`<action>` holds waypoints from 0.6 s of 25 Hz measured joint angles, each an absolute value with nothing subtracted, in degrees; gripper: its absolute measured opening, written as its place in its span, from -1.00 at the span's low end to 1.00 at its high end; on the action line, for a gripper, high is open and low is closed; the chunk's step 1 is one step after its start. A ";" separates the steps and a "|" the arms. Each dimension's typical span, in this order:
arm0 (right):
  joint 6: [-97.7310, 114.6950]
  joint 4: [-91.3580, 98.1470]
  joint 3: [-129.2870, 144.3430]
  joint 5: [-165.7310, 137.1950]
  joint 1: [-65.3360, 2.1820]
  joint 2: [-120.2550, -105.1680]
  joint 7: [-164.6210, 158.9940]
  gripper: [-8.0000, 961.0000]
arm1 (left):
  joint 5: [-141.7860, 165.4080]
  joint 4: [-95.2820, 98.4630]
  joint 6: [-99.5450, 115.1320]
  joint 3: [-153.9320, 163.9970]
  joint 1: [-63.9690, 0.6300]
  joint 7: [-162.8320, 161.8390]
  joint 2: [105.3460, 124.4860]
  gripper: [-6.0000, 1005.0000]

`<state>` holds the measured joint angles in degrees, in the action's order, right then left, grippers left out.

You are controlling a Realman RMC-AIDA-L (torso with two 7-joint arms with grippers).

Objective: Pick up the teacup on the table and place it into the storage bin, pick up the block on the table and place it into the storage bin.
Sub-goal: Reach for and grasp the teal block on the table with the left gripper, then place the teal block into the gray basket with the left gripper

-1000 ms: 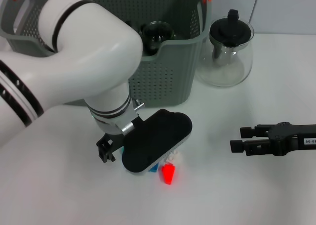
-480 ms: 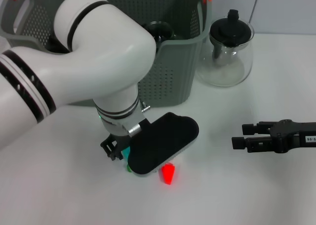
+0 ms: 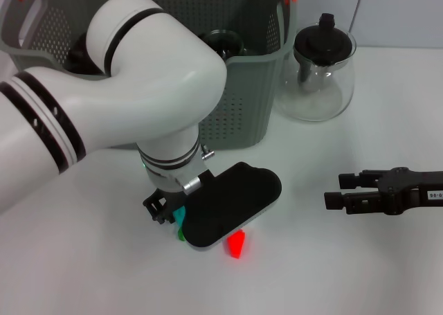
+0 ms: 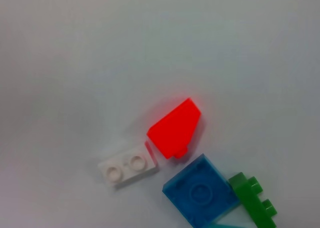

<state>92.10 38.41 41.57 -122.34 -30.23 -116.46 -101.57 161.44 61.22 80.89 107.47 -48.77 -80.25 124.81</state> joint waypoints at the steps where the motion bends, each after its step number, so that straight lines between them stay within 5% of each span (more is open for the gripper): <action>1: 92.11 38.39 41.57 -122.35 -30.23 -116.46 -101.53 0.83 | 161.42 60.98 80.74 107.62 -48.87 -80.29 124.81 -0.04; 15: 92.20 37.88 41.57 -122.47 -30.06 -116.26 -101.34 0.83 | 160.89 61.03 81.12 107.66 -49.51 -82.63 124.80 -0.14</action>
<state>92.20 37.88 41.57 -122.47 -30.06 -116.26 -101.34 160.89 61.03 81.12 107.66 -49.51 -82.63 124.80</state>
